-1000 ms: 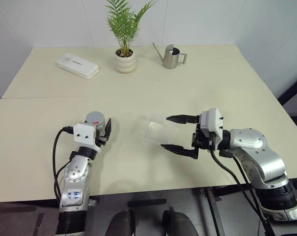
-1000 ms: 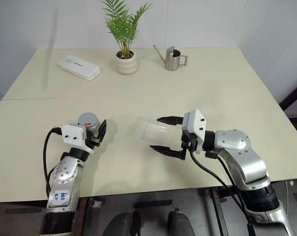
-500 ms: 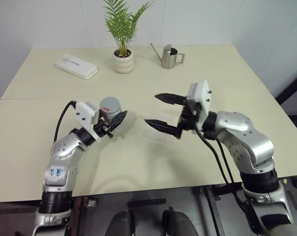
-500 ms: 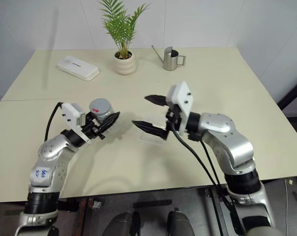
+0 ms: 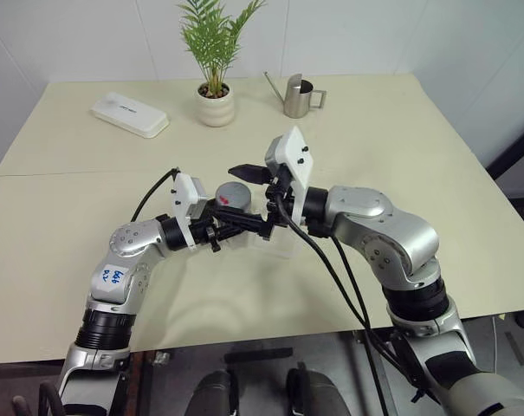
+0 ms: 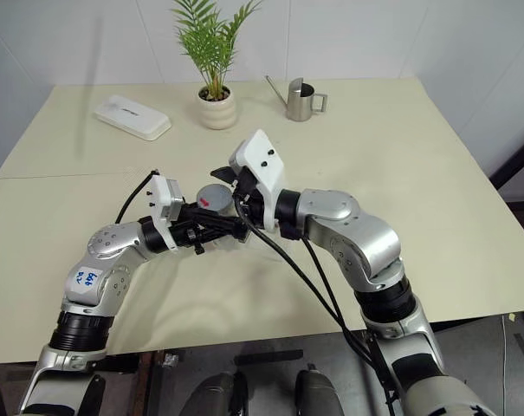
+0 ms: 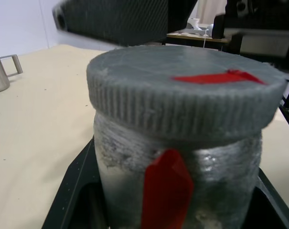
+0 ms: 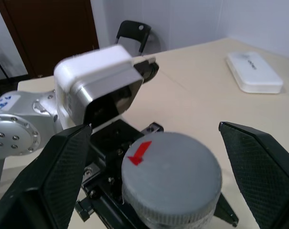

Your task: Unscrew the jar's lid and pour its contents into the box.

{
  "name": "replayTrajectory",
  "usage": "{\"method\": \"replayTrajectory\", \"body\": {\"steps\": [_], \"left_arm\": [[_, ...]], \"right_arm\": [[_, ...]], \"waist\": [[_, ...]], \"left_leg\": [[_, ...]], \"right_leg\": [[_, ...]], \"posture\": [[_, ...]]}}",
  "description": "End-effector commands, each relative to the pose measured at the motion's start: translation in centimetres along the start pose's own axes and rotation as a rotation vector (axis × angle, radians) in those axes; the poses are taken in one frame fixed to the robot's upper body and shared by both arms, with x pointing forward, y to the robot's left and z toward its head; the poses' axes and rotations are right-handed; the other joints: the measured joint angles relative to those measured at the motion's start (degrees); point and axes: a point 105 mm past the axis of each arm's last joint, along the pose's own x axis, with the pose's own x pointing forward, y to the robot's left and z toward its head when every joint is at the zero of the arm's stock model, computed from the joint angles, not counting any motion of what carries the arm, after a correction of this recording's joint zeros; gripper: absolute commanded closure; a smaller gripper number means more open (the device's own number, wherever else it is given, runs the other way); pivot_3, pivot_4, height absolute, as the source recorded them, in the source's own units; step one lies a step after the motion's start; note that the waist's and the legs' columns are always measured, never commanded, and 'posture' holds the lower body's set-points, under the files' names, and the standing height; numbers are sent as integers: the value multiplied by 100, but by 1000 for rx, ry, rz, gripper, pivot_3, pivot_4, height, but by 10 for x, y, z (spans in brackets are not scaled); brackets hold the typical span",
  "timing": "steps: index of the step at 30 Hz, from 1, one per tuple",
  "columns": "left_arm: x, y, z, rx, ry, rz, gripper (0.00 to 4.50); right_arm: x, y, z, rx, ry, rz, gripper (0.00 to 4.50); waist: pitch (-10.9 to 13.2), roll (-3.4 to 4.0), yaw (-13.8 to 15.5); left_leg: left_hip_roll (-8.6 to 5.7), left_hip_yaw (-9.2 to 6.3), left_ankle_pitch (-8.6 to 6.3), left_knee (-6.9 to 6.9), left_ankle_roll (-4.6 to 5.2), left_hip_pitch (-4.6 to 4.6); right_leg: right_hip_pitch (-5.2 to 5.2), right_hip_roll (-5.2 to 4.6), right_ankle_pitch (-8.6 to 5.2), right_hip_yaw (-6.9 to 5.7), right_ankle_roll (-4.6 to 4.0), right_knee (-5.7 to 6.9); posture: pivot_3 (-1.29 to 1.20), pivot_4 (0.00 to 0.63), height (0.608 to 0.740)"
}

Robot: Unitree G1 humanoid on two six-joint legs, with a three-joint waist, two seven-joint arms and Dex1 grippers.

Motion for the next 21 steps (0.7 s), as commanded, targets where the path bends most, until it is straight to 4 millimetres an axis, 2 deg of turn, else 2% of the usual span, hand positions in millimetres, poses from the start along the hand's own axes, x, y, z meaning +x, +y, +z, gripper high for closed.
{"method": "replayTrajectory", "body": {"steps": [1, 4, 7, 11, 17, 19, 21], "left_arm": [[0, -5, 11, 29, -37, -19, 2490], [-1, -4, 12, 31, -46, -10, 2490], [-1, -4, 13, 31, -52, -4, 2490], [-2, -5, 13, 26, -62, -1, 2490], [-3, -7, 23, -4, -125, -43, 2490], [-4, -14, 29, -19, -146, -141, 2490], [-8, -21, 34, -37, -148, -259, 2490]], "right_arm": [[1, 2, 8, -31, -21, 11, 0], [1, 2, 6, -28, -20, 14, 0], [0, 0, 5, -23, -22, 12, 571], [-1, 0, 7, -22, -43, 18, 1892], [-9, 8, 7, -29, -82, 90, 1948], [-15, 17, 11, -57, -96, 199, 1948], [-24, 28, 22, -103, -138, 333, 1948]], "waist": [[0, 0, -1], [0, 0, 2], [0, 0, -2], [0, 0, -3], [0, 0, 4], [0, 0, 9], [0, 0, 3]], "left_leg": [[0, 3, 1, 0, 1, 0], [1, 6, 4, 3, 3, 1], [2, 7, 4, 2, 2, 2], [4, 7, 5, -1, 0, 4], [3, 8, 4, -2, 1, 3], [3, 8, 3, -2, 2, 3], [2, 11, 3, 0, 4, 2]], "right_leg": [[0, -1, 0, 0, 0, 0], [0, -5, 0, 2, 0, 0], [0, -8, 0, 4, 1, 0], [0, -8, 0, 4, 1, 0], [-1, -8, 0, 3, 1, 0], [-1, -8, 0, 3, 1, -1], [-1, -5, 1, 2, 1, -3]], "posture": [[0, 150, 740], [0, 150, 740], [0, 150, 740], [0, 150, 740], [0, 150, 740], [0, 150, 740], [0, 150, 740]]}}
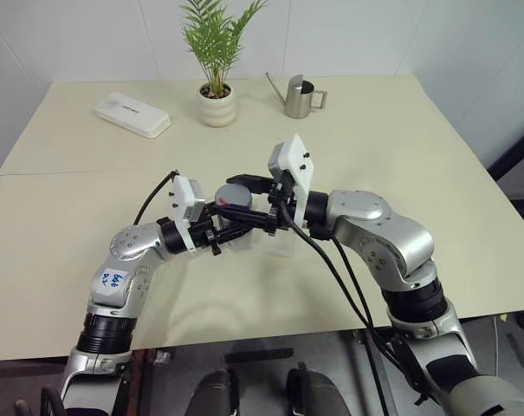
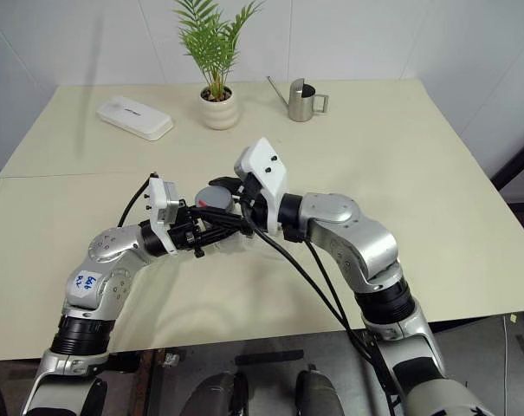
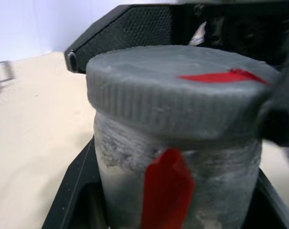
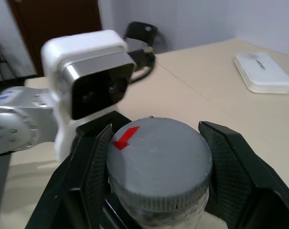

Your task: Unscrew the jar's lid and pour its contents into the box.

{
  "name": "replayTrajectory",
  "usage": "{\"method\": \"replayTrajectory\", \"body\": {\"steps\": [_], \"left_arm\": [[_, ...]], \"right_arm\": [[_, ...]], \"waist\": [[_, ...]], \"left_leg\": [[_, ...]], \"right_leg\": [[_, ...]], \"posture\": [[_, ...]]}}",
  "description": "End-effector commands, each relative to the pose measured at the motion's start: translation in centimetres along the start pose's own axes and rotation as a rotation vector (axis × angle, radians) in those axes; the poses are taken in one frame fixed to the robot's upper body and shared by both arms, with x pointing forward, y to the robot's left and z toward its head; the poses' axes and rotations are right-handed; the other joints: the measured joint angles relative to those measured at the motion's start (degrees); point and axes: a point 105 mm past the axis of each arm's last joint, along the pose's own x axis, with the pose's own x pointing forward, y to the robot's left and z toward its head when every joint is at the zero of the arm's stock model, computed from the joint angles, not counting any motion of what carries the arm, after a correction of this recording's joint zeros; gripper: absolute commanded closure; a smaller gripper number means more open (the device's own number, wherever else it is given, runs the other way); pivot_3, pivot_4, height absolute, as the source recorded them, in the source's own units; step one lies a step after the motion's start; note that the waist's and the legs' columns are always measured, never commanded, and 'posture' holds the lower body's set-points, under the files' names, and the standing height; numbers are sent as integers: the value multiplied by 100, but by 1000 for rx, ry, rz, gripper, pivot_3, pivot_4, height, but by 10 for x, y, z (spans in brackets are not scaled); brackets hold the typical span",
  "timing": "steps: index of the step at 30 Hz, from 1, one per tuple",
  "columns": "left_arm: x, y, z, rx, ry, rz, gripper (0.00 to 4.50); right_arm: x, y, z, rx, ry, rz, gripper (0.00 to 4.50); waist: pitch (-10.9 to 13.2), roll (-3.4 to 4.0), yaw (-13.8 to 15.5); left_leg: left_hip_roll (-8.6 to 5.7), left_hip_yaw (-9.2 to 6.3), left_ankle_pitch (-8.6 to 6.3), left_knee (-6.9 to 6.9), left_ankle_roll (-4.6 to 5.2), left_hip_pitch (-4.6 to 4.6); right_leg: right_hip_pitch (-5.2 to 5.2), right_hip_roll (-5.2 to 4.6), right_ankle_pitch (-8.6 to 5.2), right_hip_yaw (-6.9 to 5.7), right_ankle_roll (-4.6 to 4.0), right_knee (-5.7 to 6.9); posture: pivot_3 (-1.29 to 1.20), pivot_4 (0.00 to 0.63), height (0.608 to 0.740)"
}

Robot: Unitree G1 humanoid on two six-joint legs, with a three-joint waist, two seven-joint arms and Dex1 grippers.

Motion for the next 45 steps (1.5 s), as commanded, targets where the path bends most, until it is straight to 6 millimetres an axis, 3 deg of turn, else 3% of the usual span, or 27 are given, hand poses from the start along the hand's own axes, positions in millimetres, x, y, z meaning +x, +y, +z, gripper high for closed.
{"method": "replayTrajectory", "body": {"steps": [1, 8, 16, 21, 26, 37, 45], "left_arm": [[-5, -3, 30, 19, -63, -155, 2490], [3, -1, 40, 46, 1, -340, 2490], [5, -5, 40, 69, -16, -352, 2490], [-1, 4, 41, 89, -25, -259, 2490], [-5, 15, 37, 119, -6, -165, 2490], [6, 8, 32, 107, -3, -201, 2490], [5, 4, 30, 105, 3, -217, 2490]], "right_arm": [[-11, 23, 27, -111, -75, 253, 1948], [-12, 14, 47, -228, 3, 458, 1948], [-13, 4, 48, -209, -3, 426, 1948], [-19, -7, 54, -183, -77, 306, 267], [-26, -9, 53, -178, -94, 223, 267], [0, -12, 35, -178, -48, 132, 267], [2, -21, 35, -182, -45, 102, 267]], "waist": [[0, 0, -2], [0, 0, -34], [0, 0, -76], [0, 0, -114], [0, 0, -118], [0, 0, -130], [0, 0, -128]], "left_leg": [[0, 2, 0, 0, 0, 1], [0, 19, 5, 6, 6, 21], [0, 19, -1, 3, 10, 11], [0, 18, -2, 5, 10, 11], [0, 17, -1, 10, 9, 11], [2, 24, 1, 6, 4, 12], [1, 23, 0, 5, 5, 12]], "right_leg": [[1, 2, 0, 0, 0, -1], [10, 7, 2, 10, 4, 9], [-2, -1, 2, -1, 4, 10], [-2, -5, 2, -2, 4, 10], [2, -15, 3, 0, 5, 10], [-3, -7, 3, 2, 5, 12], [-3, -7, 3, 2, 5, 12]], "posture": [[0, 150, 740], [0, 150, 740], [0, 150, 740], [0, 150, 740], [0, 150, 740], [0, 150, 740], [0, 150, 740]]}}
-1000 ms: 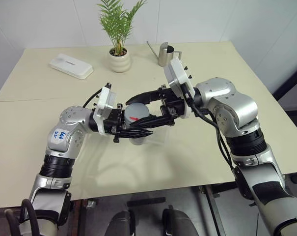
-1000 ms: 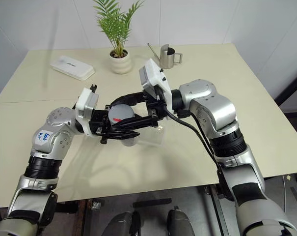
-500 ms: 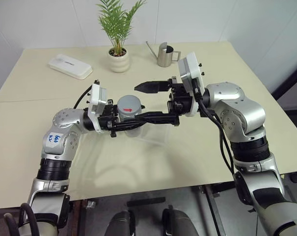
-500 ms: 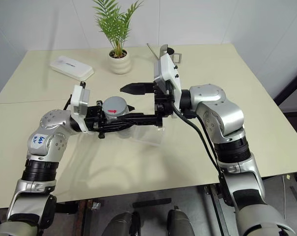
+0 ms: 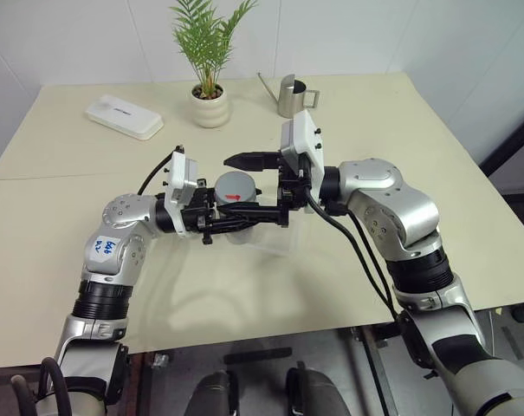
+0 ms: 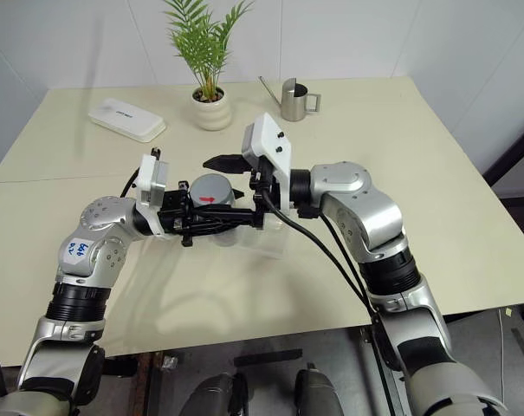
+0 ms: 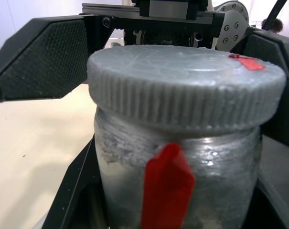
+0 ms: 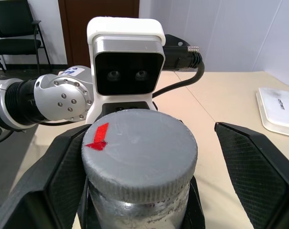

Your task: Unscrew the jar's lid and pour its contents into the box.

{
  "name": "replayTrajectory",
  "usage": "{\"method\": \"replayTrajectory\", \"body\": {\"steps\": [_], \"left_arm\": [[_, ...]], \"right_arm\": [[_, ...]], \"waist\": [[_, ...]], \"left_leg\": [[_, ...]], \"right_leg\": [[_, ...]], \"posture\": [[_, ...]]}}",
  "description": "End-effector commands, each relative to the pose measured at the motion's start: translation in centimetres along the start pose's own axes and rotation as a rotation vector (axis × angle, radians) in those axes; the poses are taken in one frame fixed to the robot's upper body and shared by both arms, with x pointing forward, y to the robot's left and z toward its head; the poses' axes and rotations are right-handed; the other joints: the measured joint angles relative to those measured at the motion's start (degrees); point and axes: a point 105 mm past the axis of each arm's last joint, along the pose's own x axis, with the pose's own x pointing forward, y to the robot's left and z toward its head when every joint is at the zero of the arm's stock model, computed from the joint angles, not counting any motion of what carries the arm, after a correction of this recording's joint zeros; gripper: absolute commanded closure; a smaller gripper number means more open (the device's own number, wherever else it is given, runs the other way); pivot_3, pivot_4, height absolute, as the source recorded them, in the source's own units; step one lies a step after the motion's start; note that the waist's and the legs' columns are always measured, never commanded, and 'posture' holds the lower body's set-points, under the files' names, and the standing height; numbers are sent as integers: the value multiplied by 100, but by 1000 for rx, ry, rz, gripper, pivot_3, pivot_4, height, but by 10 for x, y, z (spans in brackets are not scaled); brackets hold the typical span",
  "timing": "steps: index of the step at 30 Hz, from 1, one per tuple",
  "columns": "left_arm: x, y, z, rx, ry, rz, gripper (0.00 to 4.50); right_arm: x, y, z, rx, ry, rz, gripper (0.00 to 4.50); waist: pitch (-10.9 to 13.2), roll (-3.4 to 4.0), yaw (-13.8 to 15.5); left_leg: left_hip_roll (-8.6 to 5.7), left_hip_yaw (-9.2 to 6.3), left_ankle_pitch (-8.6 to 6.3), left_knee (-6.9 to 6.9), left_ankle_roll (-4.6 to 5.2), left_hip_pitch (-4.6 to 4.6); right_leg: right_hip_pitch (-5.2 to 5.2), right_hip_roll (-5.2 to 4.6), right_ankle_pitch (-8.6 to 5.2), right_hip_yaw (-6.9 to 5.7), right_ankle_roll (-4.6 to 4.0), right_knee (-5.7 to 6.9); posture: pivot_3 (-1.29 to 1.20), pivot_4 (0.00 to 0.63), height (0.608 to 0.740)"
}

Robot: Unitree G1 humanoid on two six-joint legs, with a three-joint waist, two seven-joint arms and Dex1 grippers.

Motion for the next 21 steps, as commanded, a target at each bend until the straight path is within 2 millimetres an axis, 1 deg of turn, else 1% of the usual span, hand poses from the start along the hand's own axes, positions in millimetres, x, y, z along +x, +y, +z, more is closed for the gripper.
{"method": "replayTrajectory", "body": {"steps": [1, 4, 8, 13, 18, 21], "left_arm": [[0, -5, 4, 30, 1, -25, 2490], [-1, -6, 4, 30, 2, -26, 2490], [-1, -7, 4, 30, -3, -28, 2490], [-2, -7, 4, 31, -9, -23, 2490], [-3, -8, 3, 33, -11, -15, 2490], [-5, -8, 3, 35, -8, -7, 2490]], "right_arm": [[-2, -6, 16, -57, -34, -19, 267], [-7, -12, 19, -56, -40, -35, 267], [-28, -28, 23, -46, -68, -89, 267], [-53, -40, 20, -48, -46, -139, 267], [-81, -44, 12, -31, -8, -183, 267], [-97, -41, 8, -30, 15, -194, 267]], "waist": [[0, 0, -1], [0, 0, -1], [0, 0, 2], [0, 0, 1], [0, 0, 47], [0, 0, 26]], "left_leg": [[0, 0, 0, 0, 0, 0], [1, 0, 0, 0, 0, 0], [0, 1, 0, 2, 0, 0], [0, 0, -1, 0, 1, 0], [-6, -2, -2, 0, 4, 0], [-2, 0, -3, -1, 6, 0]], "right_leg": [[0, 0, 0, 0, 0, 0], [0, 1, 0, -1, 0, 0], [0, 1, 0, 0, 0, 1], [1, 0, 0, -1, 0, 1], [3, -3, 0, -4, 0, 0], [3, -6, 0, -1, 0, -7]], "posture": [[0, 150, 740], [0, 150, 740], [0, 150, 740], [0, 150, 740], [0, 150, 740], [0, 150, 740]]}}
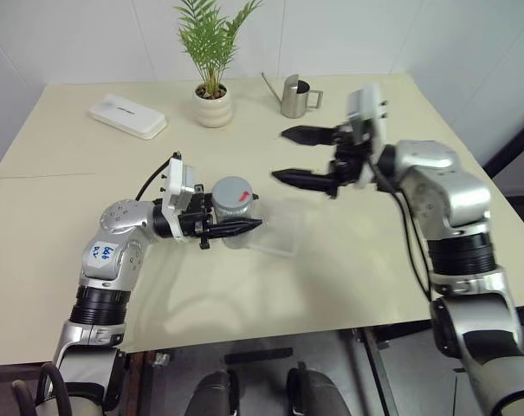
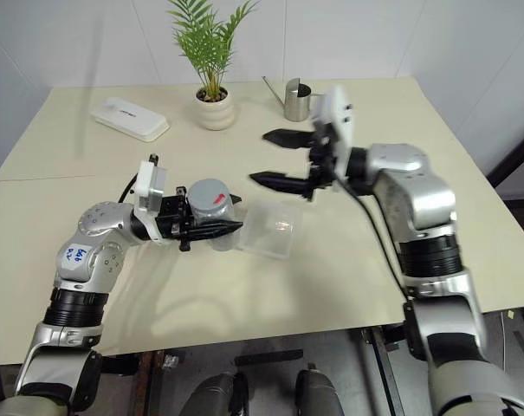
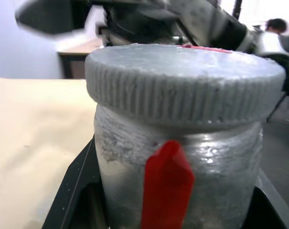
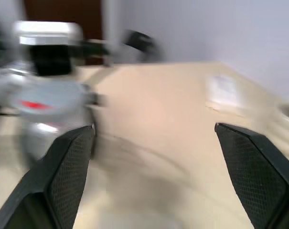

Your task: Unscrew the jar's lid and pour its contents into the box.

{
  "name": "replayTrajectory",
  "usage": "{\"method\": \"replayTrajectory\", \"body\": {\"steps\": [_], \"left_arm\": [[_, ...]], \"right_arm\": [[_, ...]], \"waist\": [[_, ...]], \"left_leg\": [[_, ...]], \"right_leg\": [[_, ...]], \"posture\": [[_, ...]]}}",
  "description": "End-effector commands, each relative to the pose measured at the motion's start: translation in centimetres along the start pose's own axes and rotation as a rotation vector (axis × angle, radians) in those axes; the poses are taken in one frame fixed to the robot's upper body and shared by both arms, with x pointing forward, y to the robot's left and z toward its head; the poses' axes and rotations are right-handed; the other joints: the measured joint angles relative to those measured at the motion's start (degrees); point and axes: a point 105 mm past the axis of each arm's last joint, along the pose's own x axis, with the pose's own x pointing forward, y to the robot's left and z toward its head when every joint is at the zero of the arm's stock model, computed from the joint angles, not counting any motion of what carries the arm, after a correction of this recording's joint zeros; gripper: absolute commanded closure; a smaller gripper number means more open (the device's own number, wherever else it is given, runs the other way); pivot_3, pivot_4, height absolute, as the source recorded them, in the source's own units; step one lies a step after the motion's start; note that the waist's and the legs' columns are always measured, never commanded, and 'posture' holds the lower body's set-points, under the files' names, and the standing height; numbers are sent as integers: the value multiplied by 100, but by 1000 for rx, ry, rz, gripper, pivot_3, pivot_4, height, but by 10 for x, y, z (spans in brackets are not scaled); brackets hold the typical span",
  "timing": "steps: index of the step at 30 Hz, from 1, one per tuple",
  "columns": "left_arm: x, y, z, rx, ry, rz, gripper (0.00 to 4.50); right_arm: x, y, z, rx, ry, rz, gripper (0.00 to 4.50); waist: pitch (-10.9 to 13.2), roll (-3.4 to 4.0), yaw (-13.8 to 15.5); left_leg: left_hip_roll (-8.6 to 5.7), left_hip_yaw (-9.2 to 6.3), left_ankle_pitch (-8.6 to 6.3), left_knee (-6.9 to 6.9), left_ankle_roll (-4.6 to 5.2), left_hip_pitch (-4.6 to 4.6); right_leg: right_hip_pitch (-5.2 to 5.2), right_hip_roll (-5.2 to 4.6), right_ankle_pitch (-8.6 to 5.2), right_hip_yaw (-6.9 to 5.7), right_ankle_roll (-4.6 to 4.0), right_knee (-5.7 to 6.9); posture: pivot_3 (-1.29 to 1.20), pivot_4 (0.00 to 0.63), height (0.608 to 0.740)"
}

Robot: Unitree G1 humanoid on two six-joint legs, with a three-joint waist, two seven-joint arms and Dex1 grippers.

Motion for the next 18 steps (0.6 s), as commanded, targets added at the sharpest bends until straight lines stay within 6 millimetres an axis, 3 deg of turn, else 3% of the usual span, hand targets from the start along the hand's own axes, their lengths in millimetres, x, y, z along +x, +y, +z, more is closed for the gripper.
{"method": "replayTrajectory", "body": {"steps": [1, 6, 14, 18], "left_arm": [[-1, -2, 11, 57, -13, -9, 2490], [-3, 0, 10, 58, -5, 2, 2490], [2, 1, 9, 54, -4, 1, 2490], [2, 1, 8, 49, -5, -1, 2490]], "right_arm": [[-14, 2, 7, -31, -15, 4, 267], [-5, 18, 15, -9, -41, 77, 267], [48, 59, 23, 25, -84, 200, 267], [68, 68, 22, 32, -72, 208, 267]], "waist": [[0, 0, -17], [0, 1, -43], [0, 1, -32], [0, 1, -29]], "left_leg": [[2, 1, 0, 0, -2, 0], [13, 18, 3, 1, -6, 6], [19, 17, 5, 2, -11, 8], [18, 16, 4, 0, -11, 7]], "right_leg": [[0, 0, 0, 0, 0, 0], [-2, 4, 0, 7, 0, -1], [-2, -1, 0, 9, 0, 3], [-4, -1, 0, 8, -1, 3]], "posture": [[0, 150, 740], [0, 150, 740], [0, 150, 740], [0, 150, 740]]}}
